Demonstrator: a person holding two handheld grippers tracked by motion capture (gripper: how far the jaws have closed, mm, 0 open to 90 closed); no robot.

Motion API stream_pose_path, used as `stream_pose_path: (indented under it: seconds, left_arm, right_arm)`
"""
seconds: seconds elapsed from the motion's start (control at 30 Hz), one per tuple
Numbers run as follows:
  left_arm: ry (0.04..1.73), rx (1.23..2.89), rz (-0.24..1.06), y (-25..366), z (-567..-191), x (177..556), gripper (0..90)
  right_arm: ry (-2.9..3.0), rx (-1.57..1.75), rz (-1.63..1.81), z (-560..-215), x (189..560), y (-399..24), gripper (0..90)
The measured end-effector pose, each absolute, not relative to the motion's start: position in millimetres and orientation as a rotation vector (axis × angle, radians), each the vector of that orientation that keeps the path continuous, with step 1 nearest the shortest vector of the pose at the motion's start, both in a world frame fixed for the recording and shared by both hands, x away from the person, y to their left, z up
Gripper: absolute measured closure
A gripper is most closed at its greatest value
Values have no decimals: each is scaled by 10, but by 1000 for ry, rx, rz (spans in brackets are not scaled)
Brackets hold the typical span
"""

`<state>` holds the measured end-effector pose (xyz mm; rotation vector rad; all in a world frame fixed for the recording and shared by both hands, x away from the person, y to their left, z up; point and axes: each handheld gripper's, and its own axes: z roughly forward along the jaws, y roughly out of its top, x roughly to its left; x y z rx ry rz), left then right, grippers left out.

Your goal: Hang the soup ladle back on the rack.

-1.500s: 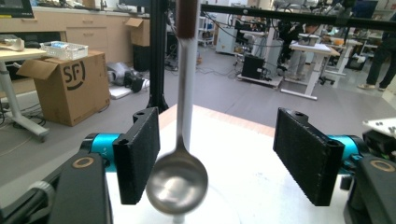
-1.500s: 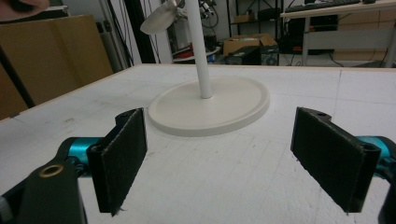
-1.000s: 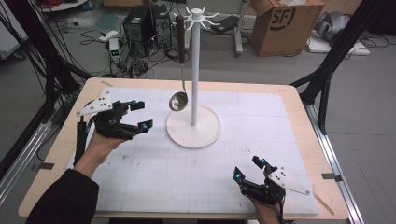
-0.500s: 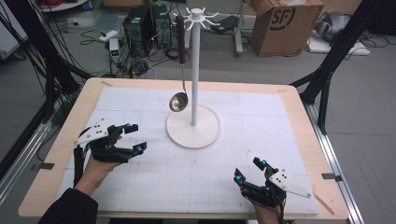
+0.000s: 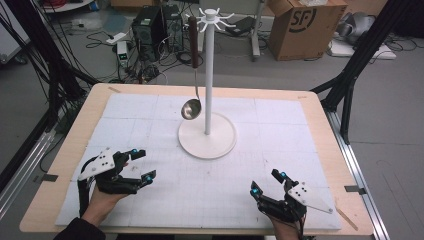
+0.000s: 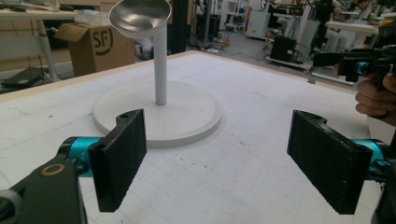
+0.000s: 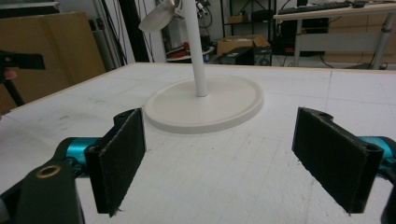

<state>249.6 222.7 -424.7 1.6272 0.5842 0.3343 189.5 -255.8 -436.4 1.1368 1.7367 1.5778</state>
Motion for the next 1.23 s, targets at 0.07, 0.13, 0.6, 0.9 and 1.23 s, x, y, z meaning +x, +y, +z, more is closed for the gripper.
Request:
stream_pose_path:
  seconds: [0.07, 0.13, 0.6, 0.9, 1.23]
  left_arm:
    - [587, 1620, 338, 2230, -4267, 2459, 201]
    - [598, 1605, 339, 2245, -4281, 2430, 198]
    - [606, 1548, 403, 2280, -4420, 2304, 186]
    - [596, 1532, 419, 2366, -4428, 2266, 184]
    - [593, 1545, 407, 2334, -4452, 2272, 183]
  right_arm:
    - [1746, 1143, 1575, -4367, 1901, -2549, 156]
    - [1757, 1139, 1567, -4377, 1918, -2538, 152]
    - [1833, 1137, 1513, -4414, 1958, -2445, 146]
    - [1846, 1124, 1506, -4418, 1961, -2429, 146]
    - [1838, 1112, 1515, -4405, 1951, -2429, 146]
